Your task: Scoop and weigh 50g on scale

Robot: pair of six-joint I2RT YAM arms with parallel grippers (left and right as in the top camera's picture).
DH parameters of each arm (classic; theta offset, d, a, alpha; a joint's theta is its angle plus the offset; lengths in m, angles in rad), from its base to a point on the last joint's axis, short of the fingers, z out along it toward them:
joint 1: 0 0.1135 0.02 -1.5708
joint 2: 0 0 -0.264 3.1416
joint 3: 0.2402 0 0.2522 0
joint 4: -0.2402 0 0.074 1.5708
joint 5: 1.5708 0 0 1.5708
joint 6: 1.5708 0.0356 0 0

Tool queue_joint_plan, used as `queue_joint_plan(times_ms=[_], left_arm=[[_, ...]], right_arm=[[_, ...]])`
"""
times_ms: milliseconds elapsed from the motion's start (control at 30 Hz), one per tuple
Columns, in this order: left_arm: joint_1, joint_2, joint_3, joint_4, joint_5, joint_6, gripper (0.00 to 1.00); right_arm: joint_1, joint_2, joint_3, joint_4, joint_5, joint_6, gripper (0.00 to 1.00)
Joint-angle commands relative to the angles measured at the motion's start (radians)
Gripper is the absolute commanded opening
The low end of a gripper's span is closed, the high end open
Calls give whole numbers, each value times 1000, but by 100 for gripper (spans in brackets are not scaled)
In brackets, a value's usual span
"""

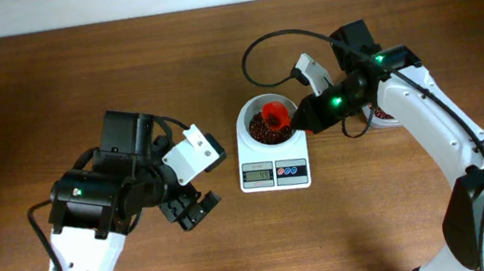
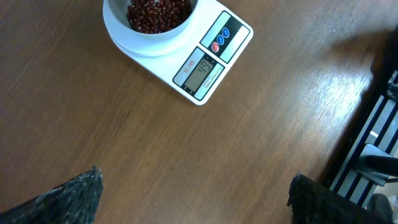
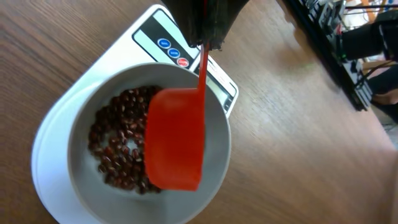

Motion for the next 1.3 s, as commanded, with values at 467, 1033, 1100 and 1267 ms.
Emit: queue_joint_plan(times_ms=[467, 1033, 1100, 1267], left_arm=[[6, -2, 19, -1, 14, 16, 99], [6, -2, 19, -1, 14, 16, 99], [6, -2, 19, -1, 14, 16, 99], [6, -2, 19, -1, 14, 16, 99]], right_arm=[[-26, -61, 16, 18, -24, 48, 4], [-23, -61, 16, 27, -69, 19, 4], [-23, -61, 16, 43, -107, 19, 4], [-35, -63, 16, 49, -118, 38, 4]])
